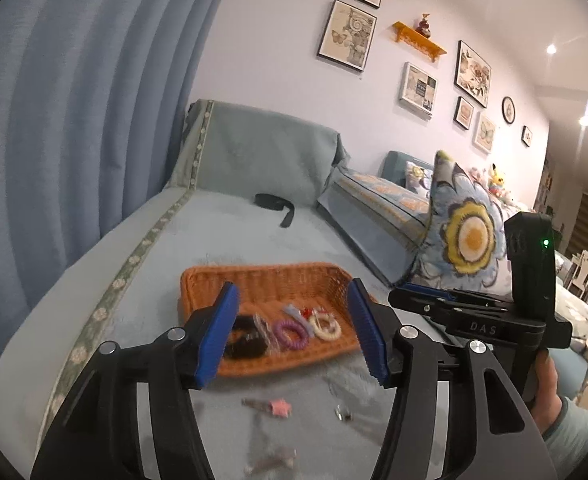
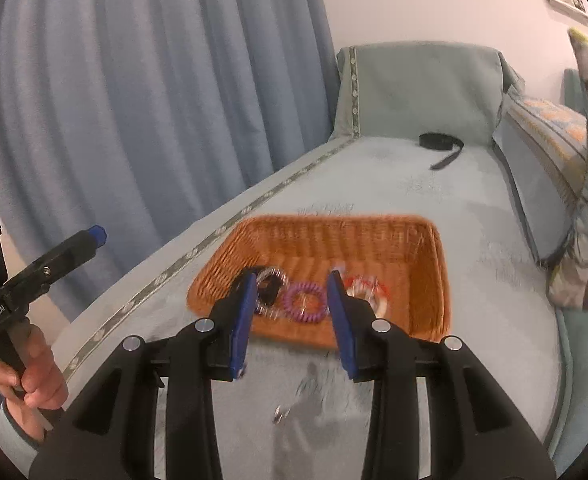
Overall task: Organize jewelry
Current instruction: 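Grasp the silver clasp with the right gripper while the left grasps the silver hair clip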
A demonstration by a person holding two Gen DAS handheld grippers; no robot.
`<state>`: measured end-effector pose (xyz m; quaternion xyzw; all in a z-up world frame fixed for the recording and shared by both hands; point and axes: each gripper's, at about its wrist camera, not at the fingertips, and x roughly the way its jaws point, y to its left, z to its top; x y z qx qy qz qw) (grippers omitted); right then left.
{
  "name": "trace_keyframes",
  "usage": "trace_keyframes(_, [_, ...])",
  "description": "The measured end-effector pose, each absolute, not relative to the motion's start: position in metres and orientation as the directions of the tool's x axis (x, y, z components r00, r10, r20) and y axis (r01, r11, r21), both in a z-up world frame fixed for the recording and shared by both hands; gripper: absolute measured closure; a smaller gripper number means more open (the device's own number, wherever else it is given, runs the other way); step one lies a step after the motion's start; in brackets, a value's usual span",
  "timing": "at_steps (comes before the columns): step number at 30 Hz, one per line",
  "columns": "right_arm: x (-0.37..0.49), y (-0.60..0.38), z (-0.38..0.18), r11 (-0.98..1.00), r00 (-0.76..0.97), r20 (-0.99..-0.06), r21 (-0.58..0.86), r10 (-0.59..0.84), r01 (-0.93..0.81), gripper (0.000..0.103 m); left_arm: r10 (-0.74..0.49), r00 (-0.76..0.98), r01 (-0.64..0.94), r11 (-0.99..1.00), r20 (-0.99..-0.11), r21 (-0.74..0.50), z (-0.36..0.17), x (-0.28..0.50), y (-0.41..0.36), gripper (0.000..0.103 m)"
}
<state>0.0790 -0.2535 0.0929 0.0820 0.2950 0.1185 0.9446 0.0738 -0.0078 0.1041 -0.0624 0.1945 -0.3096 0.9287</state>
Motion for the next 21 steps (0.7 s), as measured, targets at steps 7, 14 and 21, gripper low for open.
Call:
trace_keyframes(7, [0.059,-0.243,0.037,0.947,0.74,-0.602,0.284,0.3,-0.152,0.07,-0.578,0.713,0.515,0.816,-0.398,-0.262,0.057,0.052,0.007,0.048])
trace_keyframes(14, [0.062,-0.237,-0.012,0.945,0.686,-0.66,0.299,0.307,-0.134,0.07,-0.543,0.664,0.451,0.839,-0.514,-0.304,-0.003,0.066,0.015,0.048])
trace_keyframes(21, [0.064,-0.234,-0.021,0.946,0.669,-0.676,0.291,0.311,-0.146,0.07,-0.538,0.587,0.447,0.839,-0.605,-0.312,-0.028,0.083,0.007,0.05])
